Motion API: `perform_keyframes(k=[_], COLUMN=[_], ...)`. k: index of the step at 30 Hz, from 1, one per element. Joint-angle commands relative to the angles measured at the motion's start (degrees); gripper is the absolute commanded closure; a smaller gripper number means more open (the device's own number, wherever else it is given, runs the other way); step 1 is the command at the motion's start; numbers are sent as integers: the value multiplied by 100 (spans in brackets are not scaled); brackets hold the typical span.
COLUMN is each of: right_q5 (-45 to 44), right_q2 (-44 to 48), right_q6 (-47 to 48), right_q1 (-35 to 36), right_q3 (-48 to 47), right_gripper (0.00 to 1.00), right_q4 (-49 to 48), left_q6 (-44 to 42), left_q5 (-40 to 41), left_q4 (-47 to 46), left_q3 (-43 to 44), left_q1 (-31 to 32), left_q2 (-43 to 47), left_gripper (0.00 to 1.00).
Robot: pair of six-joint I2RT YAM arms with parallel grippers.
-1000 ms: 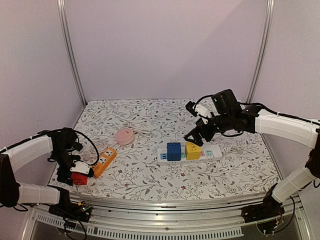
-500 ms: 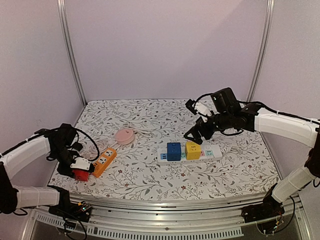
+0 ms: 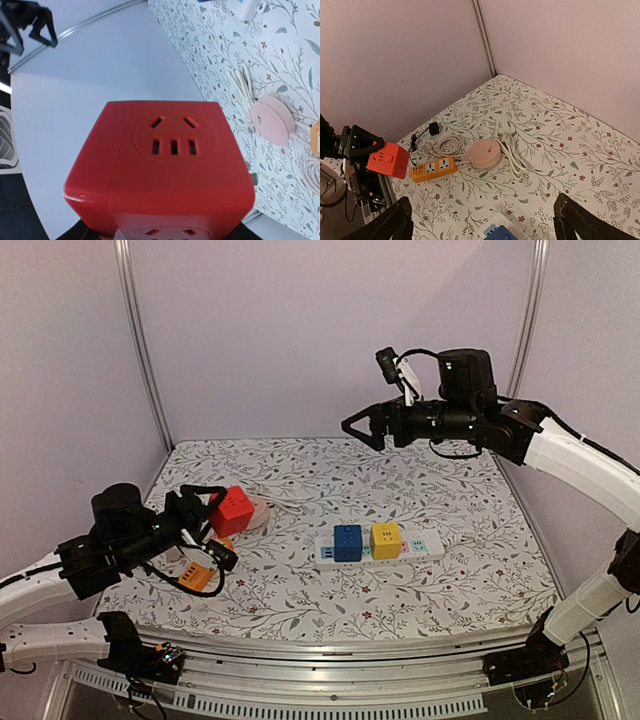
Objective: Insert the plug
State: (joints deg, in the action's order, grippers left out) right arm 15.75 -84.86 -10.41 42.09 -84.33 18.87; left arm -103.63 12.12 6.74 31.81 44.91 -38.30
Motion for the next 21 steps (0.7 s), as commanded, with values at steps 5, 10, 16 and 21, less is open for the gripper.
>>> perform_keyframes(k=[5,10,16,21], right_q5=[-1020,-1038,-1125,-1225], right_q2=[-811,-1490,-1860,-2117], right_q6=[-804,-847,-785,-818], right_q1=[1376,1938,2263,2317], right_q3=[-753,-1028,-1042,-1218], right_gripper=[8,8,8,12], right_q4=[119,38,-224,-377], left_q6=[-1783,-1641,-1526,-1519], left_q5=[47,165,374,392], left_q4=[-3297,-3036,-2899,-2855], left_q3=[-397,-369,-417,-406], left_q1=[860,1001,1020,1020], left_q2=[-1134,-1151,-1132,-1133], left_gripper=[100,100,100,100])
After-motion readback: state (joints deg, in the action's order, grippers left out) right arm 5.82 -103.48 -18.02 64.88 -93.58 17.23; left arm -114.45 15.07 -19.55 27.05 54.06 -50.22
